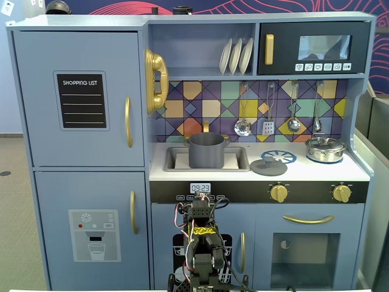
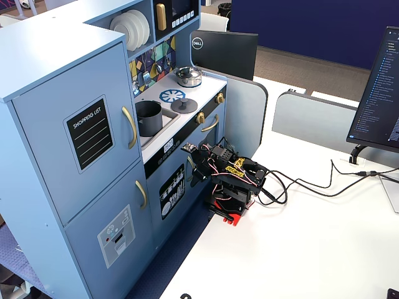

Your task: Pick up the lid from the counter and put it on the gray recipient

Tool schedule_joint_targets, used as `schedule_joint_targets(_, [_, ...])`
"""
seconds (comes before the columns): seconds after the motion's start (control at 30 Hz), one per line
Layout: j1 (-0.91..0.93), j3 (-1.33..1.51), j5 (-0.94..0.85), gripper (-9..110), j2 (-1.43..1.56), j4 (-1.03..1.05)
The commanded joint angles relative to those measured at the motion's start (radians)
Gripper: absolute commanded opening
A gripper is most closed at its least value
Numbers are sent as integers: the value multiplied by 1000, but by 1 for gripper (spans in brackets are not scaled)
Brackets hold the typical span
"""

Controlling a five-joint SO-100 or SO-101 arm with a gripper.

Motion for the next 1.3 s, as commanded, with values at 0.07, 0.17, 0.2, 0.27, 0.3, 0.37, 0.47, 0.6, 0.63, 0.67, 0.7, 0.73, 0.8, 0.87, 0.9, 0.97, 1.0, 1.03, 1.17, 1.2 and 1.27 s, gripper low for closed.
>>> schedule_joint_targets(0.07, [41,-3,-38,0,-11,178])
schedule_joint_targets(0.17, [41,-3,-38,0,-11,178])
schedule_joint_targets(0.2, [41,-3,-40,0,-11,178])
schedule_joint_targets(0.27, [41,-3,-49,0,-11,178])
schedule_joint_targets(0.3, [46,-3,-54,0,-11,176])
schedule_joint_targets(0.37, [54,-5,-51,0,-11,146])
schedule_joint_targets(0.47, [63,-69,-12,0,-58,38])
schedule_joint_targets(0.6, [54,-272,-41,0,-164,-12])
schedule_joint_targets(0.63, [54,-331,-54,0,-189,-12])
schedule_joint_targets(0.67, [60,-391,-66,0,-215,-12])
schedule_joint_targets(0.7, [66,-451,-84,0,-239,-8])
schedule_joint_targets(0.73, [71,-509,-100,0,-259,-2])
schedule_joint_targets(0.8, [78,-612,-130,0,-281,11])
schedule_joint_targets(0.87, [84,-706,-158,0,-304,23])
schedule_joint_targets(0.9, [95,-738,-173,0,-314,23])
schedule_joint_targets(0.97, [135,-775,-210,0,-321,-9])
schedule_joint_targets(1.0, [163,-778,-238,0,-318,-43])
schedule_joint_targets(1.03, [195,-776,-255,0,-313,-84])
schedule_joint_targets(1.17, [313,-793,-196,0,-327,-318])
schedule_joint_targets(1.2, [345,-795,-199,0,-334,-402])
schedule_joint_targets(1.27, [402,-781,-190,0,-350,-604])
